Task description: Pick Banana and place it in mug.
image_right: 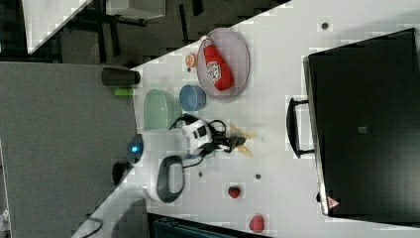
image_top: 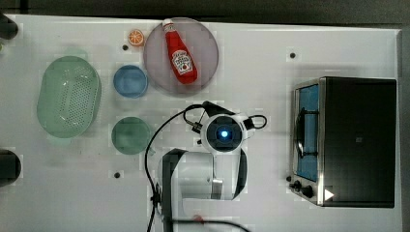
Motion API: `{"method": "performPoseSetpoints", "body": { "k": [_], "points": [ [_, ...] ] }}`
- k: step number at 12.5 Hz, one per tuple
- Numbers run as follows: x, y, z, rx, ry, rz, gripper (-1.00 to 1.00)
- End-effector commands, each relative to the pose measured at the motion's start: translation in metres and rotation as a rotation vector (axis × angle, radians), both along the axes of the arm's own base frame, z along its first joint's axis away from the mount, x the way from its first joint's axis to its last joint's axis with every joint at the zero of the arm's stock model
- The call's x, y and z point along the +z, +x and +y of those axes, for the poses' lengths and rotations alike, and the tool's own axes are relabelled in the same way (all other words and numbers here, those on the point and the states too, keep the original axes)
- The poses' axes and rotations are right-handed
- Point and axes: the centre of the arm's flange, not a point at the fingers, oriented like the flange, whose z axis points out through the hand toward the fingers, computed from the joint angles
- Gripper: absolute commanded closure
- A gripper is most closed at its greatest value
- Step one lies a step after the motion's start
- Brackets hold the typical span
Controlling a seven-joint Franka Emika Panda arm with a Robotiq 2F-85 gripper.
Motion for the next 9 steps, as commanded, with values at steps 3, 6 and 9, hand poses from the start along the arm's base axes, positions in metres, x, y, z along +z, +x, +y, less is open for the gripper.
{"method": "performPoseSetpoints", "body": {
  "k": [3,6,9],
  "points": [
    [0.168,0.017,-0.007,-0.010,-0.006,-0.009,0.42],
    [0.220,0.012,0.015,0.031,-0.017,-0.042,0.42],
    [0.233,0.005,0.074,0.142,-0.038,-0.066,0.42]
  ]
}}
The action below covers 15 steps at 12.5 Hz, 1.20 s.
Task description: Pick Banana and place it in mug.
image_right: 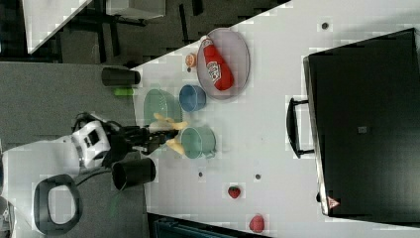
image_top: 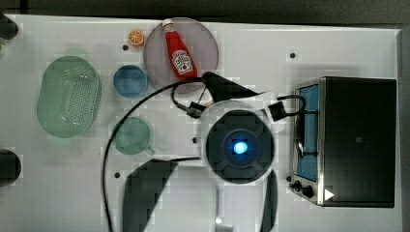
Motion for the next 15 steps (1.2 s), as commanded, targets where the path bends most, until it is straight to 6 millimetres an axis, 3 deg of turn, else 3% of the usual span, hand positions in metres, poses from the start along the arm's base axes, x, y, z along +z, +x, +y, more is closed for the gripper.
{"method": "performPoseSetpoints", "body": {
  "k": [1,2,5,9,12,15],
  "points": [
    [-0.028,-0.016,0.078,0.154,-0.044,0.111,0.42],
    [-0.034,-0.021,0.108,0.212,-0.057,0.124,0.42],
    [-0.048,-0.033,0.165,0.309,-0.078,0.147,0.42],
    [-0.076,-0.049,0.218,0.142,-0.083,0.190,0.42],
    [-0.110,-0.051,0.245,0.058,-0.053,0.194,0.42],
    [-0.153,-0.047,0.253,0.024,0.002,0.186,0.42]
  ]
}}
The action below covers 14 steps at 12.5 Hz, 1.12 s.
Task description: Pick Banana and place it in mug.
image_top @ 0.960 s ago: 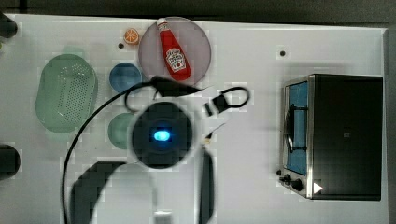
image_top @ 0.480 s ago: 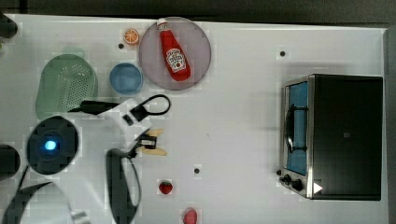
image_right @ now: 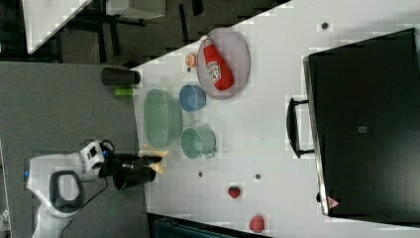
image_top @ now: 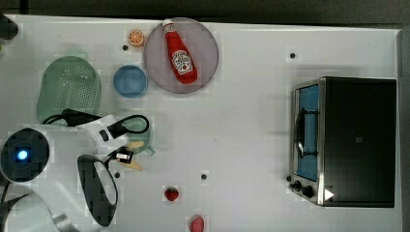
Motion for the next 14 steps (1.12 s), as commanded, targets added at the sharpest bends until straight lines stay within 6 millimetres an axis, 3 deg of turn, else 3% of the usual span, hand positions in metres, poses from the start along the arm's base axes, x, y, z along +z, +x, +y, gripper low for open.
{"method": "performPoseSetpoints", "body": {
  "k": [1,5,8,11,14],
  "points": [
    [-0.045,0.005,-0.001,-0.108,0.023,0.022,0.42],
    [-0.082,0.008,-0.005,-0.187,0.037,0.063,0.36],
    [-0.101,0.004,-0.006,-0.232,0.021,0.083,-0.30],
    [-0.101,0.010,-0.008,-0.237,0.043,0.047,-0.95],
    [-0.067,0.032,-0.023,-0.280,0.059,-0.028,-1.00]
  ]
}}
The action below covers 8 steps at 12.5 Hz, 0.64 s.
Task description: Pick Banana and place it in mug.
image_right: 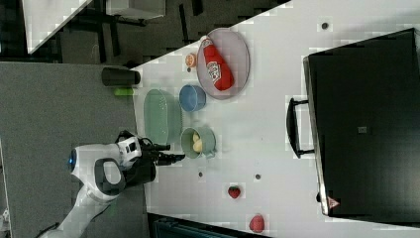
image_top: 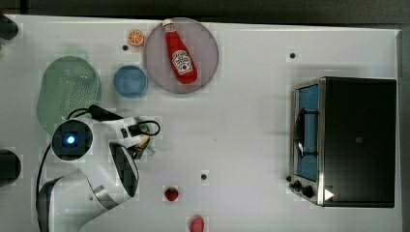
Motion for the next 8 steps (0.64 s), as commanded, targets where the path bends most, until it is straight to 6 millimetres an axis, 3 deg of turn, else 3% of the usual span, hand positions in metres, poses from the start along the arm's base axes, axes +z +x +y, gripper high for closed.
{"method": "performPoseSetpoints", "body": {
  "k": [1,5,8],
  "points": [
    [0.054,0.028,-0.032,-0.143,-0.013,-0.075,-1.00],
    [0.160,0.047,-0.094,-0.269,-0.080,-0.118,-1.00],
    [0.237,0.049,-0.166,-0.414,-0.107,-0.103,-1.00]
  ]
}}
